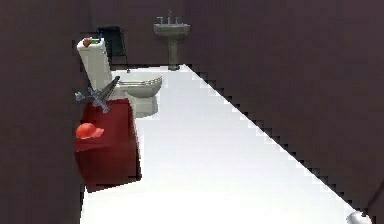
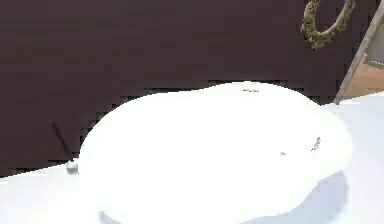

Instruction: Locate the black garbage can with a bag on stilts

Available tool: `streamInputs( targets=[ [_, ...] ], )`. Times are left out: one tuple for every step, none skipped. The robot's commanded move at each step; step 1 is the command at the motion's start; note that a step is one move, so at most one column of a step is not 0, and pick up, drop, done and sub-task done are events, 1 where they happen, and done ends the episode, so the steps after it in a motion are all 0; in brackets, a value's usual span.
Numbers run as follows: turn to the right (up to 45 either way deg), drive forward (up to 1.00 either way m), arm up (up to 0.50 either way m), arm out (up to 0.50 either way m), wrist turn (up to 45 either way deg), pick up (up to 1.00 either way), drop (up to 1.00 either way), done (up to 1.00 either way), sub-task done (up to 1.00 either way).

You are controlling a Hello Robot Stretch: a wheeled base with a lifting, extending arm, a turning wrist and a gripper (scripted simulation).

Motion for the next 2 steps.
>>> streamInputs(
  targets=[
    [0.0, 1.0, 0.0, 0.0, 0.0, 0.0, 0.0, 0.0, 0.0],
    [6.0, 0.0, 0.0, 0.0, 0.0, 0.0, 0.0, 0.0, 0.0]
  ],
)
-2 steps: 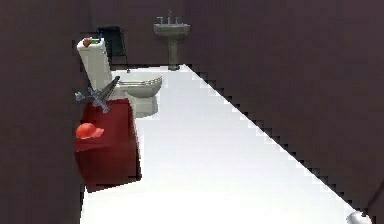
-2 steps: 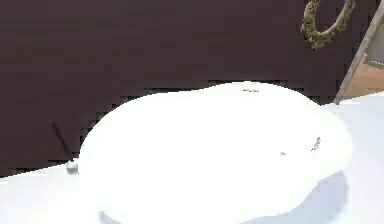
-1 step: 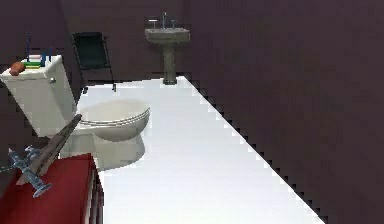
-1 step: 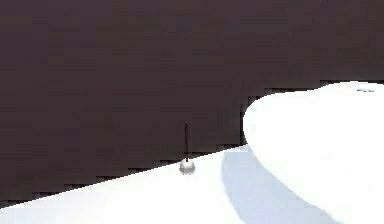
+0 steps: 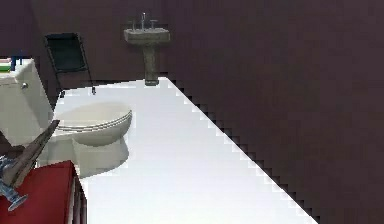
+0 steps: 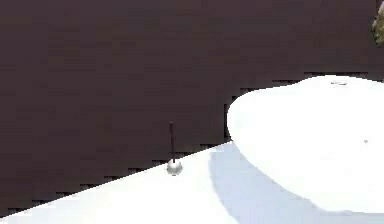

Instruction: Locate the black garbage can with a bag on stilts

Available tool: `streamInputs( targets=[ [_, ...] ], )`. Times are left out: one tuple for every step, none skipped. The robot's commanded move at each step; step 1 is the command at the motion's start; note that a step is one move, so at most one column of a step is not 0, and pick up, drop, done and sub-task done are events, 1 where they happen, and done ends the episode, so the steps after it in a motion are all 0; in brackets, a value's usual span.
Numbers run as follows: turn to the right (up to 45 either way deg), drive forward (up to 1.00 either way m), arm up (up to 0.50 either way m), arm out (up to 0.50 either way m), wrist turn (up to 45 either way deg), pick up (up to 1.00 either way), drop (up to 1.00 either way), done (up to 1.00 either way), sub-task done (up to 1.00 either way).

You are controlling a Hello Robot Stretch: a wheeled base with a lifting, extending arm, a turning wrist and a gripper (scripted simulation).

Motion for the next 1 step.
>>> streamInputs(
  targets=[
    [0.0, 0.4, 0.0, 0.0, 0.0, 0.0, 0.0, 0.0, 0.0]
  ],
)
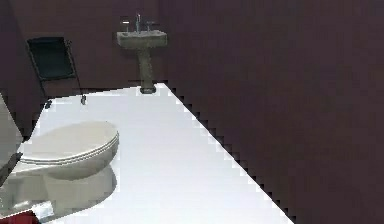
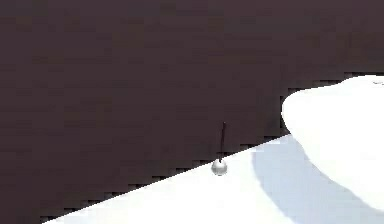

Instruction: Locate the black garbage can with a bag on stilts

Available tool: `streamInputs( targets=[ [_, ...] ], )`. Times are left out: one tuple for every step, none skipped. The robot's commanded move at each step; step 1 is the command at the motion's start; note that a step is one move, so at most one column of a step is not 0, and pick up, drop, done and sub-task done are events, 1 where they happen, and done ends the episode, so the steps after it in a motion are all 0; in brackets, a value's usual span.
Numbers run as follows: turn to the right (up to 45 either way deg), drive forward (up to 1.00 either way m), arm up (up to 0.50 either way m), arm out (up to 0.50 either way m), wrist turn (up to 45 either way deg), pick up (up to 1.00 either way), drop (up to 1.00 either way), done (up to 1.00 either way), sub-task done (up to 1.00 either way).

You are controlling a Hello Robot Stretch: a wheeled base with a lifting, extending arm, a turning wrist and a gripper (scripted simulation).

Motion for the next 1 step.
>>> streamInputs(
  targets=[
    [3.0, 0.0, 0.0, 0.0, 0.0, 0.0, 0.0, 0.0, 0.0]
  ],
)
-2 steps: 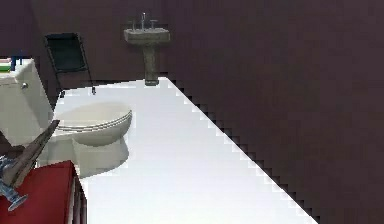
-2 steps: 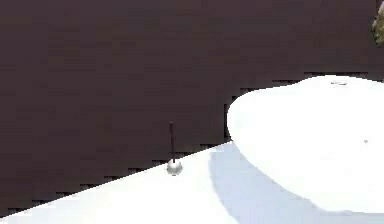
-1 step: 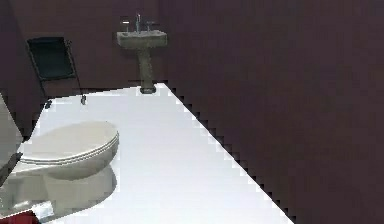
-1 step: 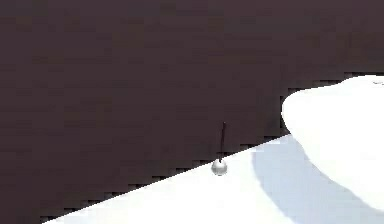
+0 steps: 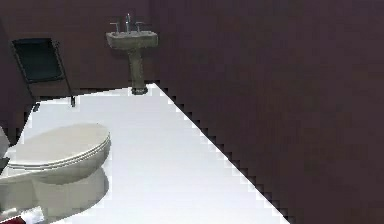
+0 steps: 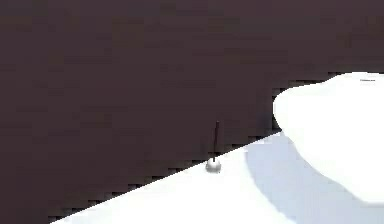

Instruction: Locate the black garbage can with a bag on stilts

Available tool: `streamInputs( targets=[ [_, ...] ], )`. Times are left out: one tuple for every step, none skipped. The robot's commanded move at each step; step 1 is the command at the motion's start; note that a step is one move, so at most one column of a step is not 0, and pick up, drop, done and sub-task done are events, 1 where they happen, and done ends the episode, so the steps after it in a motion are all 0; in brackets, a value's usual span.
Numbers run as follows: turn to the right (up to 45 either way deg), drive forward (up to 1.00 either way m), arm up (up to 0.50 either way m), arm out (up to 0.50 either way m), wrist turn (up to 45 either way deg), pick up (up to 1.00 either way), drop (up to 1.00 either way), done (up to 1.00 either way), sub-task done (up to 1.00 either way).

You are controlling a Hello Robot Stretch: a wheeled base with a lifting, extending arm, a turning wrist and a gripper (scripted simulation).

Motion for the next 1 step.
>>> streamInputs(
  targets=[
    [0.0, 1.0, 0.0, 0.0, 0.0, 0.0, 0.0, 0.0, 0.0]
  ],
)
